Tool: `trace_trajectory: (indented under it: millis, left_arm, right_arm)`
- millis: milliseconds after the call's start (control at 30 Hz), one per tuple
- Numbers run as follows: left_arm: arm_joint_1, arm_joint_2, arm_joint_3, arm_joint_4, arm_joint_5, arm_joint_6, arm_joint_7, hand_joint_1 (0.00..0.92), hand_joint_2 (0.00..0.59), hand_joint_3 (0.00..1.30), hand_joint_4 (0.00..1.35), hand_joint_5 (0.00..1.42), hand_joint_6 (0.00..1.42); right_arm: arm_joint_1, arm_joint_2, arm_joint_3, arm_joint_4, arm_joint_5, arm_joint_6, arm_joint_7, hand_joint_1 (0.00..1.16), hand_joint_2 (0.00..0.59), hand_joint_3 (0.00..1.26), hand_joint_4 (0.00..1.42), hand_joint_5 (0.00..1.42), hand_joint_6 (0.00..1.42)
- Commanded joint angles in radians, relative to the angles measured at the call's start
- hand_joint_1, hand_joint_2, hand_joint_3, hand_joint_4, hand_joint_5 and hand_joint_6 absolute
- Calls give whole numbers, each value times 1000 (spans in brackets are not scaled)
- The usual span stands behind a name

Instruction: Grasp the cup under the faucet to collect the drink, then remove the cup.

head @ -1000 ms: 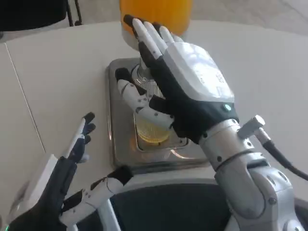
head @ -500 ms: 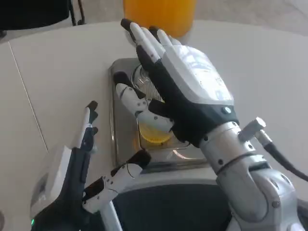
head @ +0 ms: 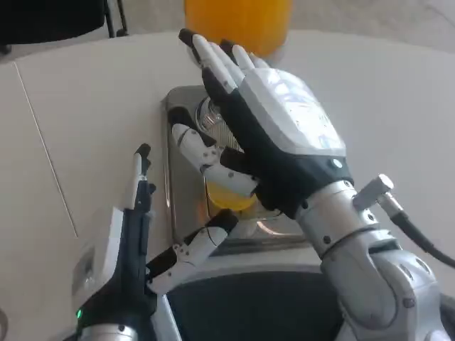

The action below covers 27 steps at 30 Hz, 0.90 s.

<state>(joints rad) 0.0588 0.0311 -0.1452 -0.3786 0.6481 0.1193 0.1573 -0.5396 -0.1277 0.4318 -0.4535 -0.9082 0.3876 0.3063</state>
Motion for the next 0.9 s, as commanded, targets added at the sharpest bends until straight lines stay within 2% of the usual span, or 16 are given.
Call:
trace_trajectory:
  millis: [33, 367, 633, 900]
  left_arm:
    - [-26, -9, -14, 34, 18, 21, 24, 217, 36, 0, 0, 168, 330]
    - [-98, -15, -25, 105, 8, 46, 63, 210, 37, 0, 0, 168, 334]
    - [-123, -8, -30, 136, -6, 51, 60, 207, 37, 0, 0, 168, 337]
    - [-139, 2, -19, 155, -21, 46, 58, 204, 37, 0, 0, 179, 339]
  right_arm:
    - [48, -14, 18, 55, 50, 11, 94, 77, 527, 0, 0, 0, 0]
    - [37, -11, 3, 55, 62, 9, 100, 77, 527, 0, 0, 0, 0]
    - [50, 0, -11, -24, 63, 24, 104, 77, 527, 0, 0, 0, 0]
    - [91, 2, -77, -108, 123, 7, 67, 76, 527, 0, 0, 0, 0]
